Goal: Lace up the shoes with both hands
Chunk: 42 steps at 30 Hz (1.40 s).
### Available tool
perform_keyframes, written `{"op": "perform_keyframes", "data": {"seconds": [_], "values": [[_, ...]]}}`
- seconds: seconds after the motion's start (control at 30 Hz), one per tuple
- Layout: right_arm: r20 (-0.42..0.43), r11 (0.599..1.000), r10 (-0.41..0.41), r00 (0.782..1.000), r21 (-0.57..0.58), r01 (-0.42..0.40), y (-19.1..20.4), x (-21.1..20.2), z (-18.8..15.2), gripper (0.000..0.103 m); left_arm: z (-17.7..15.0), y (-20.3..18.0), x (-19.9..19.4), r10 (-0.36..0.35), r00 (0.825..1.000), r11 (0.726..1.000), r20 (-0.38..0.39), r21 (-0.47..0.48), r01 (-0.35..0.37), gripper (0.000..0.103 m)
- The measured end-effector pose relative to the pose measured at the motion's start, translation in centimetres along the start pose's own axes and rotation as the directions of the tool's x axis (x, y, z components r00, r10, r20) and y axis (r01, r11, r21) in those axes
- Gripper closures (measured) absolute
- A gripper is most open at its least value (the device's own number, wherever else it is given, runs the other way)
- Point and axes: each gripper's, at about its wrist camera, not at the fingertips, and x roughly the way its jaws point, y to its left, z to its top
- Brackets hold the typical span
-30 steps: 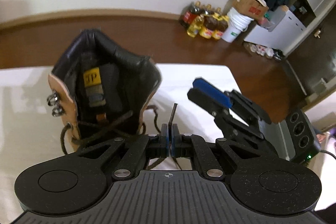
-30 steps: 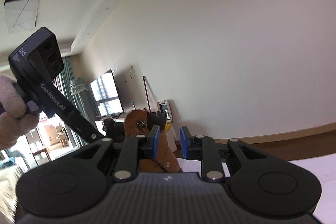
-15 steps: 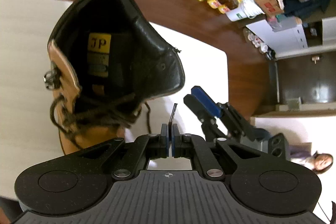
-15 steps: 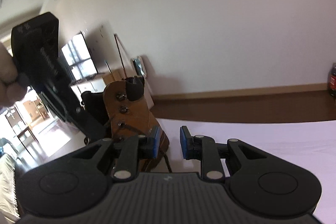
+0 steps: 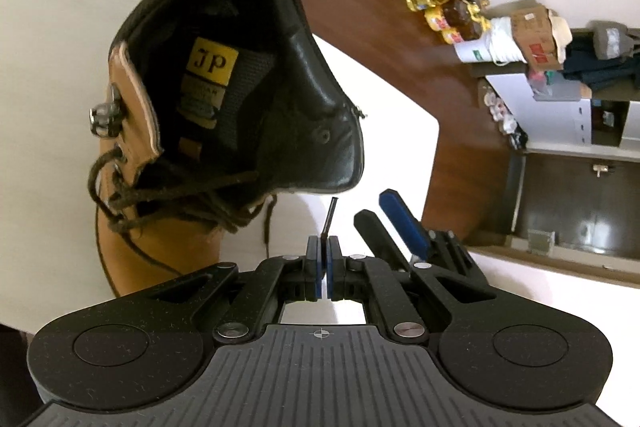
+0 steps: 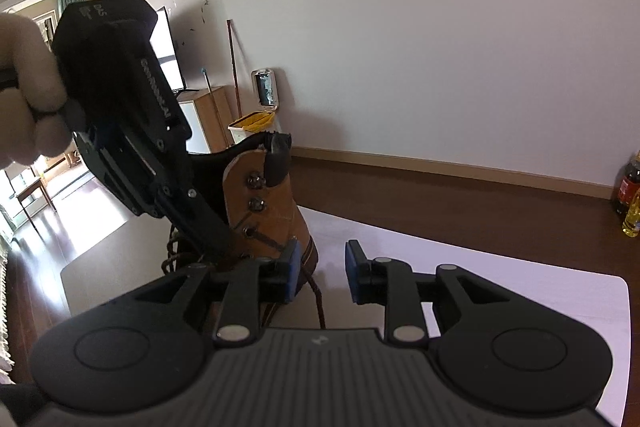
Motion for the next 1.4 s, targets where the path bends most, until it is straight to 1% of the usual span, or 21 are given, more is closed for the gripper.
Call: {"op": "perform_keyframes", "data": {"seconds": [0.17,0.27,0.5,0.63,0.73,0.83,1.03,1.13,1.27,1.33,1.37,1.4], "values": [[-0.008,1.0,0.01,1.0,0.017,-0.01,-0.4,0.2,0.5,0.071,1.1,-0.2,0.0,0.037,0.999,0.999,0.007,-0.028,-0.037,0.101],[-0.007,0.999,0.014,1.0,0.029,-0.014,-0.8,0.2,0.6,0.071,1.5,-0.3,0.0,0.077,0.997,0.996,0.004,-0.036,-0.077,0.101],[-0.011,0.999,0.031,0.999,0.043,-0.03,-2.0,1.0,0.5,0.071,2.1,-0.7,0.2,0.092,0.996,0.994,-0.004,-0.061,-0.092,0.101],[-0.015,0.998,0.038,0.999,0.048,-0.037,-3.3,0.8,0.5,0.071,1.5,-1.2,0.4,0.069,0.997,0.994,0.022,-0.092,-0.066,0.101],[-0.018,0.998,0.042,0.999,0.044,-0.041,-3.5,1.2,0.4,0.071,1.2,-1.7,0.4,0.055,0.997,0.993,0.05,-0.106,-0.05,0.101],[-0.021,0.998,0.053,0.998,0.046,-0.052,-3.9,1.4,0.5,0.071,1.0,-1.8,0.4,0.068,0.995,0.992,0.067,-0.115,-0.06,0.101],[-0.022,0.993,0.099,0.995,0.072,-0.097,-4.8,1.9,0.7,0.071,1.1,-1.7,0.0,0.117,0.988,0.987,0.097,-0.124,-0.105,0.101],[-0.025,0.991,0.114,0.993,0.079,-0.112,-5.1,2.2,0.7,0.071,0.7,-1.4,-0.5,0.118,0.987,0.984,0.114,-0.15,-0.1,0.101],[-0.03,0.989,0.13,0.991,0.076,-0.127,-5.6,2.6,0.9,0.071,0.6,-1.3,-0.5,0.116,0.986,0.982,0.12,-0.162,-0.096,0.101],[-0.027,0.986,0.148,0.989,0.084,-0.145,-5.4,2.6,0.8,0.071,0.7,-1.4,-0.5,0.127,0.984,0.983,0.129,-0.147,-0.108,0.101],[-0.024,0.982,0.167,0.986,0.094,-0.164,-5.3,2.6,0.6,0.071,0.7,-1.9,-0.4,0.149,0.979,0.985,0.138,-0.11,-0.135,0.1],[-0.021,0.978,0.185,0.982,0.105,-0.182,-5.3,2.7,0.5,0.072,0.7,-1.9,-0.3,0.155,0.978,0.985,0.141,-0.101,-0.142,0.1]]}}
